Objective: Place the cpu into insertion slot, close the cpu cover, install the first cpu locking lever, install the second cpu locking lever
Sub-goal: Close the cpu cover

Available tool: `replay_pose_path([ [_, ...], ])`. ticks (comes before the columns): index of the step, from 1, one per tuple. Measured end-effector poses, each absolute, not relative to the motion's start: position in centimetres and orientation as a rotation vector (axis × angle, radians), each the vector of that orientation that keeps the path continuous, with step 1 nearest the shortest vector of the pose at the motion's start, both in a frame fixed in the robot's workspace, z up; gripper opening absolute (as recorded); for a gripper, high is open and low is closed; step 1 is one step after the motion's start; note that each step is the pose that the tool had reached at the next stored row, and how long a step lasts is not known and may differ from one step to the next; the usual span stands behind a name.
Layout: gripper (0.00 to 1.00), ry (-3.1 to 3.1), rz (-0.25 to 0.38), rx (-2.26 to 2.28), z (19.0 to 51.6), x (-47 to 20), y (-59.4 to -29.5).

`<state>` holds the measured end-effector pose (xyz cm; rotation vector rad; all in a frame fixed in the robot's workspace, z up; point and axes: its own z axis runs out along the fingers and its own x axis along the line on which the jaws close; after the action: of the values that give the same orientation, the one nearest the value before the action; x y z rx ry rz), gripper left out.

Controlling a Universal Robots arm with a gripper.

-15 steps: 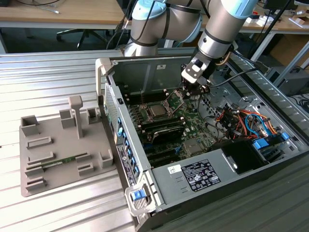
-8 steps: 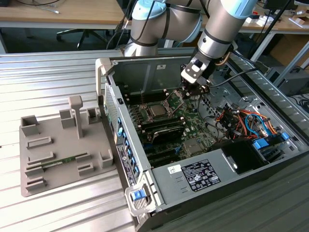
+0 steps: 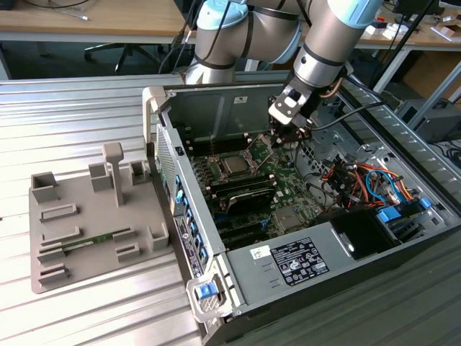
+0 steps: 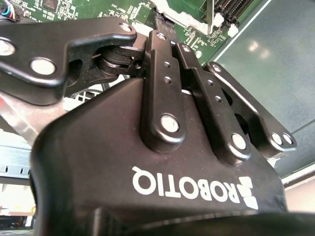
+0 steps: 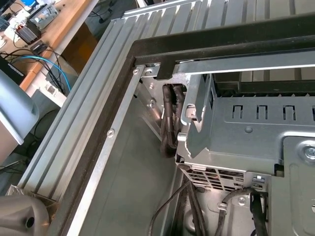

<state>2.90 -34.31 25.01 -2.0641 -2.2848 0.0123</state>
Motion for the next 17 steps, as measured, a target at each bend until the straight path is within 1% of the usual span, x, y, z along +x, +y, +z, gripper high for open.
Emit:
replay_pose_path([
  [17, 0.10, -2.285, 0.012, -2.064, 24.98, 2.53, -34.31],
])
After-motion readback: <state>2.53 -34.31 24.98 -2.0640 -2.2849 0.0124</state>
